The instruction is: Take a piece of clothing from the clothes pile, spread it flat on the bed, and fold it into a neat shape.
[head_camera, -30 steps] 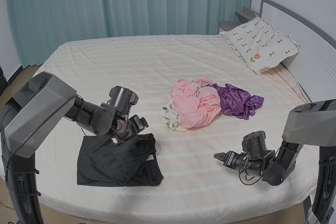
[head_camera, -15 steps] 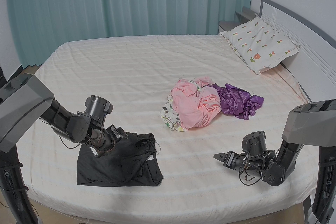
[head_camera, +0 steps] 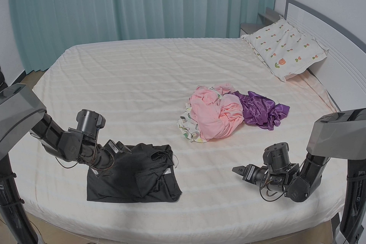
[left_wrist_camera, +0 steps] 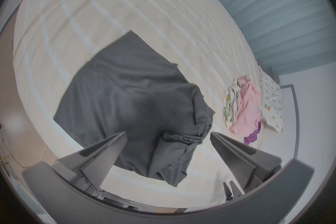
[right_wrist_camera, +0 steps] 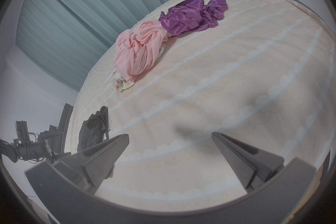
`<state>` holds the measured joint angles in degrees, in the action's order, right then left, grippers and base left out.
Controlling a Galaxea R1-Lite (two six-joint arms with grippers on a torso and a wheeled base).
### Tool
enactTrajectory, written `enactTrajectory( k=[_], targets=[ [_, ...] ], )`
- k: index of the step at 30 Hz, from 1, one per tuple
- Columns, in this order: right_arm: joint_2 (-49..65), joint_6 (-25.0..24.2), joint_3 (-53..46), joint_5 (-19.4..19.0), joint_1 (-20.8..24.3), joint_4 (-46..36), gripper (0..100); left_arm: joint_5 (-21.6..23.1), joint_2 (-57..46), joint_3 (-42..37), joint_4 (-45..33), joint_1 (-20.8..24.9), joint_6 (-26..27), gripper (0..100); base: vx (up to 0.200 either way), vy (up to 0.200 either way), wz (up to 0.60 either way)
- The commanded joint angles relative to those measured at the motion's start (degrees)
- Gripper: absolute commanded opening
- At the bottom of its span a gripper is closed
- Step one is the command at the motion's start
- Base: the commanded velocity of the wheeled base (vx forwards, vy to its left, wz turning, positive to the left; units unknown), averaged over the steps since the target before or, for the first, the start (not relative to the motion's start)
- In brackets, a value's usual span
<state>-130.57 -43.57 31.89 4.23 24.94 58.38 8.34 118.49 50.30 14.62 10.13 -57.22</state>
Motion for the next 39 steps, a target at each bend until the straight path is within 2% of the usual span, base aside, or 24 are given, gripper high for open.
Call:
enactTrajectory(
  k=[1, 7, 13, 18, 19, 27, 32, 39],
  targets=[
    [-0.2, 0.0, 1.4, 0.1, 0.5, 0.0, 100, 0.5, 0.0, -2.5, 2.3, -2.3, -0.1, 100, 0.000, 0.200, 0.00],
    [-0.7, 0.4, 4.5, 1.0, 2.5, -0.6, 100, 0.6, -0.5, -4.2, 2.7, -4.8, 0.4, 100, 0.000, 0.200, 0.00],
    [-0.6, 2.6, 7.8, 1.1, 7.2, -2.9, 100, 2.7, -0.6, -4.7, 2.7, -7.8, 1.8, 100, 0.000, 0.200, 0.00],
    [-0.9, 8.1, 9.2, 1.7, 9.2, -3.1, 100, 4.3, -0.5, -4.7, 2.7, -9.5, 2.9, 100, 0.000, 0.200, 0.00],
    [-1.1, 10.4, 10.0, 3.2, 9.4, -3.2, 100, 5.5, -0.5, -4.8, 2.7, -10.1, 3.3, 100, 0.000, 0.200, 0.00],
    [-5.1, 15.0, 14.3, 3.6, 12.1, -4.8, 100, 8.8, -0.6, -5.4, 2.8, -12.0, 4.8, 100, 0.000, 0.200, 0.00],
    [-6.4, 17.6, 14.6, 3.5, 13.3, -4.8, 100, 11.6, -0.6, -5.4, 2.8, -12.8, 4.9, 100, 0.000, 0.000, 0.00],
    [-6.6, 21.8, 13.5, 3.7, 13.4, -5.2, 100, 11.8, -0.5, -5.4, 2.9, -12.8, 4.9, 100, 0.000, 0.000, 0.00]
  ],
)
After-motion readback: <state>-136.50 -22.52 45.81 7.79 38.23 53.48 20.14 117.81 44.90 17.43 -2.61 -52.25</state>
